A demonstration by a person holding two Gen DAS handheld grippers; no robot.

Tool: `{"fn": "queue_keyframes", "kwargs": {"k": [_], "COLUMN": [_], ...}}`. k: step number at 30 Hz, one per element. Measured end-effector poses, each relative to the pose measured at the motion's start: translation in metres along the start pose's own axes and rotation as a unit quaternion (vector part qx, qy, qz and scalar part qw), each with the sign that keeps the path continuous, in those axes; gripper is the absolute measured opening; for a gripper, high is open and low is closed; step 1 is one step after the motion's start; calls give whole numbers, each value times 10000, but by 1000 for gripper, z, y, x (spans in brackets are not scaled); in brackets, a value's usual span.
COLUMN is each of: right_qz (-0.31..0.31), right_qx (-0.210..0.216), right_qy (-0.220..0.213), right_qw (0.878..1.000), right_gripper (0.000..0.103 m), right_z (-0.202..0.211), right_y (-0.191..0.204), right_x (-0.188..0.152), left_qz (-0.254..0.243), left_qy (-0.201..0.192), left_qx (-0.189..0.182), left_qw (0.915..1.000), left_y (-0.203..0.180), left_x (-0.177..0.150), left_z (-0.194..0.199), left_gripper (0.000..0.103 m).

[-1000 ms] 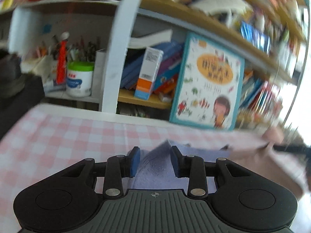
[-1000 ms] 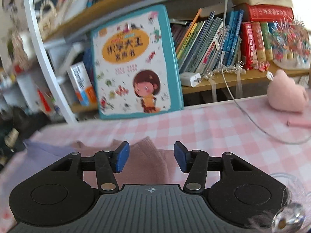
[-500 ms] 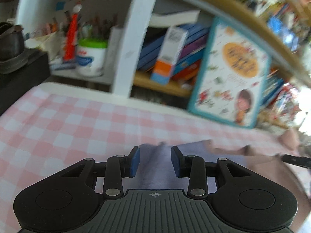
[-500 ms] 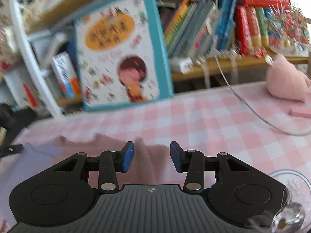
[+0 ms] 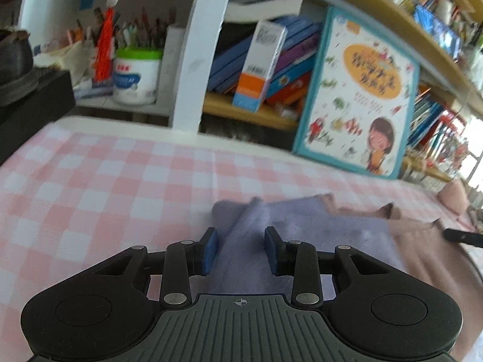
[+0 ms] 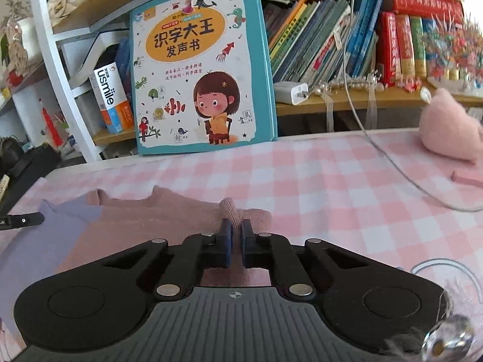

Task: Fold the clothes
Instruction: 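Lower the folded sweatshirt and pinch its edge with both tools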

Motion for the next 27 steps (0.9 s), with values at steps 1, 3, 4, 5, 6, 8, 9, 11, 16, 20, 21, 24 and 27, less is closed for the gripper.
{"fn": "queue_keyframes", "kwargs": {"k": [1, 3, 4, 5, 6, 8, 9, 11, 16, 20, 21, 24, 27], "right_qz": [-5, -47, -62, -76, -77, -35, -44, -172, -415, -568, -615, -724, -719], "right_qx": [-13, 11, 34, 57, 64, -40, -79, -5, 87, 123, 144, 197, 183], "right_qy": [-50, -220, -304, -388, -420, -159, 32, 108, 142, 145, 150, 159, 168], "right_qw": [10000, 9997, 9995, 9992, 9991, 9999, 10000, 9998, 9990, 9982, 9979, 9971, 9971], "right_gripper": [4, 4, 4, 4, 4, 4, 4, 5, 5, 5, 5, 5, 5], "right_z": [2, 10, 14, 17, 19, 9, 1, -5, -5, -5, -5, -5, -4], "right_y": [1, 1, 2, 2, 2, 0, -2, -7, -11, -15, -16, -19, -18], "right_x": [1, 5, 7, 9, 10, 5, 1, -3, -5, -6, -6, -6, -5], "left_qz": [52, 24, -40, -89, -101, -33, 15, 86, 78, 175, 221, 243, 183], "left_qy": [-13, -60, -57, -53, -57, -45, -51, -70, -96, -123, -134, -138, -118], "left_qx": [-29, -20, -2, 5, -2, -60, -99, -170, -193, -263, -288, -312, -290], "left_qw": [10000, 10000, 10000, 9999, 9999, 10000, 9999, 9998, 9997, 9994, 9993, 9991, 9993], "left_y": [2, 2, 1, 0, 0, 2, 3, 5, 5, 8, 9, 9, 8], "left_x": [0, -1, -2, -4, -4, -4, -4, -4, -5, -5, -5, -5, -5], "left_z": [0, 2, 2, 2, 2, 1, 1, 2, 2, 2, 2, 2, 2], "left_gripper": [33, 33, 33, 33, 33, 33, 33, 33, 33, 33, 33, 33, 33]}}
Point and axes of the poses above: each gripper's, at about its wrist camera, not at the fingertips, and z roughly against the way its jaws point, y to its left, x to its top, the point moved 5 cm from there along -z, roughly the way its jaws point, and after that the axes turned 4 degrees about -x, right-handed, at the moved point
